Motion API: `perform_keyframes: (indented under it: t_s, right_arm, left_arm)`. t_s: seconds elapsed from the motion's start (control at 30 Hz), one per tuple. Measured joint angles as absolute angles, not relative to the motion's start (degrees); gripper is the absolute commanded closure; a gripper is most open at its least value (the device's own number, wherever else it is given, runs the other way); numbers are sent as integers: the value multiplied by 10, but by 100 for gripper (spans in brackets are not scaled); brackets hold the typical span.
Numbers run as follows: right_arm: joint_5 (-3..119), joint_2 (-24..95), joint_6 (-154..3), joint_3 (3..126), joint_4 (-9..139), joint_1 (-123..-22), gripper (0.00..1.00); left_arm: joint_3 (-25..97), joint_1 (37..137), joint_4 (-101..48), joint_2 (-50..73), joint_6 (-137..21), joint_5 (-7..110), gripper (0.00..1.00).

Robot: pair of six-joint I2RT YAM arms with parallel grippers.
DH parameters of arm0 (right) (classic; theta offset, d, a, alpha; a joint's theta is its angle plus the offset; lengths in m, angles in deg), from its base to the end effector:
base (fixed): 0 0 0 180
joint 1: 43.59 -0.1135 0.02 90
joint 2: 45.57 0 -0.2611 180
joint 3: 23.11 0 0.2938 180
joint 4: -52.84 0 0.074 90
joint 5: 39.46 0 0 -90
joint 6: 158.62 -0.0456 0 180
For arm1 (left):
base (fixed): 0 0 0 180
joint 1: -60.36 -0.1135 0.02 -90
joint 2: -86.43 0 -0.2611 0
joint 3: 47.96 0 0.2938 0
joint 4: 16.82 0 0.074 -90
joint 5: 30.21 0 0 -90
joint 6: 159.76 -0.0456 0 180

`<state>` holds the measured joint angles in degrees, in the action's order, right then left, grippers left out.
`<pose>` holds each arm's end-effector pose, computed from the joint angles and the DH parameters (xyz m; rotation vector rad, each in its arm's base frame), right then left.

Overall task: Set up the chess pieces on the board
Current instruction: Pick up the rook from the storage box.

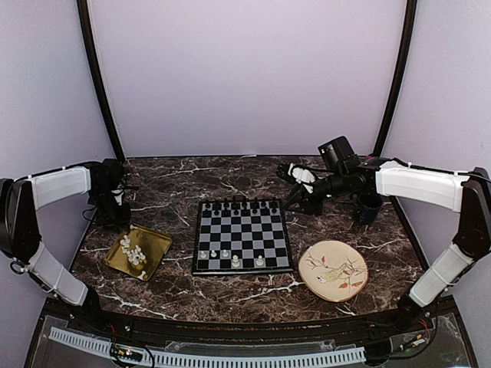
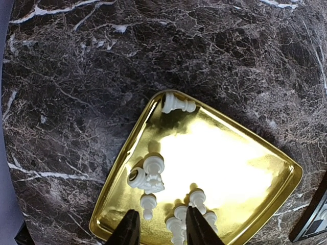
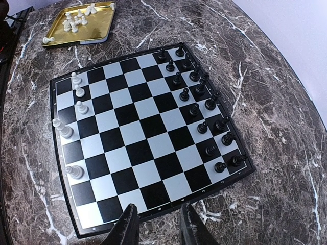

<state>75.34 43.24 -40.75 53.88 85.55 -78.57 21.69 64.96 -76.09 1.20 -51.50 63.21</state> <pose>0.3040 0.2361 0.2334 -1.3903 1.8660 0.5687 0.3117 -0.0224 0.1794 -0.3527 2.8490 0.0083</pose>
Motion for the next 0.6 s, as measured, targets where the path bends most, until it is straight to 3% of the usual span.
perform_keyframes:
  t_s: [0.6]
  right_arm:
    - [756,432,-397,533,863,-786,71]
  left_arm:
    - [213,650,-729,-47,-510,652,71]
